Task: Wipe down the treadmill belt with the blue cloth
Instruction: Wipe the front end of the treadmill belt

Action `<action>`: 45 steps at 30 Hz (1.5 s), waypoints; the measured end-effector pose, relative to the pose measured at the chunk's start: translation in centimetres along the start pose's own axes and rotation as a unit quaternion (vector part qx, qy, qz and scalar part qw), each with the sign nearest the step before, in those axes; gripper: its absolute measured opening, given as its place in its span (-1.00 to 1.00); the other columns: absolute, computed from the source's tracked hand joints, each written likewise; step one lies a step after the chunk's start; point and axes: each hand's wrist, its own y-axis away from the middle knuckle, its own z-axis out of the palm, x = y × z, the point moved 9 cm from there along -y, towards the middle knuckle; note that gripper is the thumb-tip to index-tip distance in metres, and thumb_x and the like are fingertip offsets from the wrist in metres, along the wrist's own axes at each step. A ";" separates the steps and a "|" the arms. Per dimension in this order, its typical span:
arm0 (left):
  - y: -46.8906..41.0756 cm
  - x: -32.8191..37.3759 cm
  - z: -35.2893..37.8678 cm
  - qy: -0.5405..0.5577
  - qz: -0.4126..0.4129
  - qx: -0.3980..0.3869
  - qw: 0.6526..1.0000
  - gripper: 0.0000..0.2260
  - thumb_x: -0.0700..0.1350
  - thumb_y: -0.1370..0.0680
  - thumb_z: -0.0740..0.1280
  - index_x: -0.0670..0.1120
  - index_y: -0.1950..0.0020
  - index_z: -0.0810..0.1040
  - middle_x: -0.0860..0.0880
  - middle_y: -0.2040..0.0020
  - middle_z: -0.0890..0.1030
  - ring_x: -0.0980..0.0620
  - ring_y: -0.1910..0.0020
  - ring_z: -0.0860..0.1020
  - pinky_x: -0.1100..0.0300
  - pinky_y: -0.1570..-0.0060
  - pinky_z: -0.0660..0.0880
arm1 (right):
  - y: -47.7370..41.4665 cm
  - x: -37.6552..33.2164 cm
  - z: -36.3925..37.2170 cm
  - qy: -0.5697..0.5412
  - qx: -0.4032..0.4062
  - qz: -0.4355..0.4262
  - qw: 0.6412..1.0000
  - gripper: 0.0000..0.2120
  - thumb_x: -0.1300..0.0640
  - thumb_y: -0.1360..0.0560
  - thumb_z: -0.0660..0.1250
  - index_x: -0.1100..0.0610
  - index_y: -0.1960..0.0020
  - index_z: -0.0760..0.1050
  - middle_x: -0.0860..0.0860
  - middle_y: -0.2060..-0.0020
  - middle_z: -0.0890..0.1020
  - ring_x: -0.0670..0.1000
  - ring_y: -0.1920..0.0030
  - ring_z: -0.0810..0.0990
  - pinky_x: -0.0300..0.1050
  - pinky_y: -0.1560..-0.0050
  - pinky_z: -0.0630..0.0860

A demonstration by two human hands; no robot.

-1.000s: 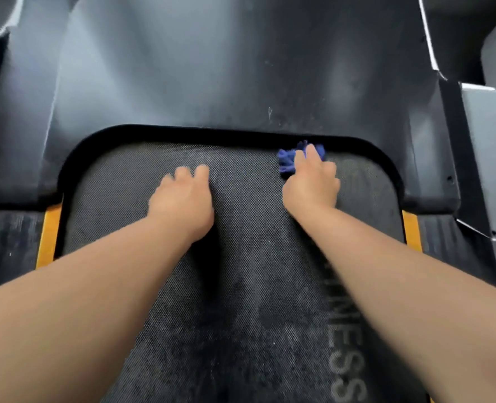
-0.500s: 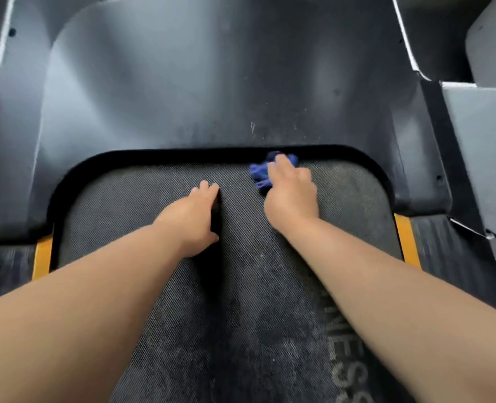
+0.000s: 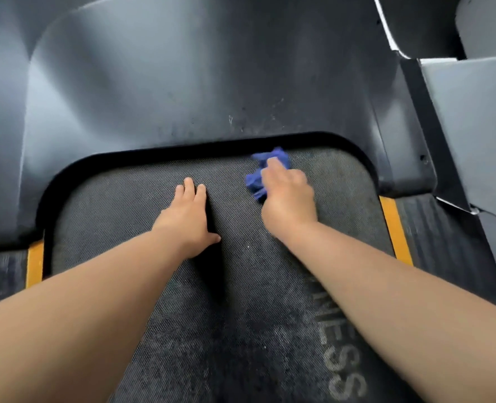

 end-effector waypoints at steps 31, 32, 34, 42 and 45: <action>0.1 -0.9 0.5 -0.010 0.034 -0.038 0.999 -0.01 0.08 -0.41 0.48 -0.07 -0.57 -0.14 -0.10 -0.55 -0.26 -0.08 -0.54 -0.13 -0.01 -0.46 0.13 | 8.3 -1.4 4.0 -0.007 -0.133 -0.296 0.946 -0.43 0.39 -0.25 0.33 0.20 -0.25 0.51 0.14 -0.35 0.45 0.23 -0.34 0.42 0.18 -0.34 0.31; 0.1 -1.0 0.6 -0.011 0.034 -0.037 0.999 -0.01 0.09 -0.41 0.48 -0.06 -0.57 -0.15 -0.10 -0.55 -0.26 -0.08 -0.54 -0.13 -0.01 -0.46 0.13 | 8.3 -1.1 4.1 -0.003 -0.132 -0.304 0.944 -0.39 0.41 -0.24 0.31 0.20 -0.30 0.49 0.14 -0.38 0.42 0.24 -0.37 0.39 0.19 -0.35 0.26; 0.1 -0.8 0.5 -0.016 0.032 -0.040 0.999 -0.02 0.09 -0.41 0.47 -0.06 -0.57 -0.15 -0.10 -0.55 -0.26 -0.08 -0.54 -0.14 -0.02 -0.46 0.14 | 5.6 -0.3 3.3 -0.007 -0.100 -0.261 0.960 -0.38 0.42 -0.30 0.26 0.17 -0.36 0.44 0.13 -0.43 0.36 0.25 -0.40 0.33 0.22 -0.38 0.22; 1.2 8.7 -4.6 0.156 0.114 0.081 0.978 -0.25 -0.04 -0.46 0.35 0.14 -0.55 0.01 -0.08 -0.57 -0.02 -0.04 -0.52 0.10 0.13 -0.42 0.13 | 2.7 3.6 -4.7 -0.071 0.042 -0.203 0.976 -0.45 0.11 -0.31 0.09 0.12 -0.27 0.51 0.15 -0.38 0.42 0.18 -0.36 0.38 0.26 -0.36 0.24; 0.7 13.4 -0.7 0.033 0.176 0.068 0.982 -0.33 0.18 -0.50 0.29 0.22 -0.53 0.03 -0.07 -0.57 -0.07 -0.21 -0.52 0.00 -0.12 -0.46 0.08 | 2.5 12.3 -7.2 -0.046 0.141 0.020 0.989 -0.46 0.20 -0.38 0.15 0.19 -0.36 0.38 0.19 -0.44 0.31 0.17 -0.44 0.27 0.20 -0.40 0.19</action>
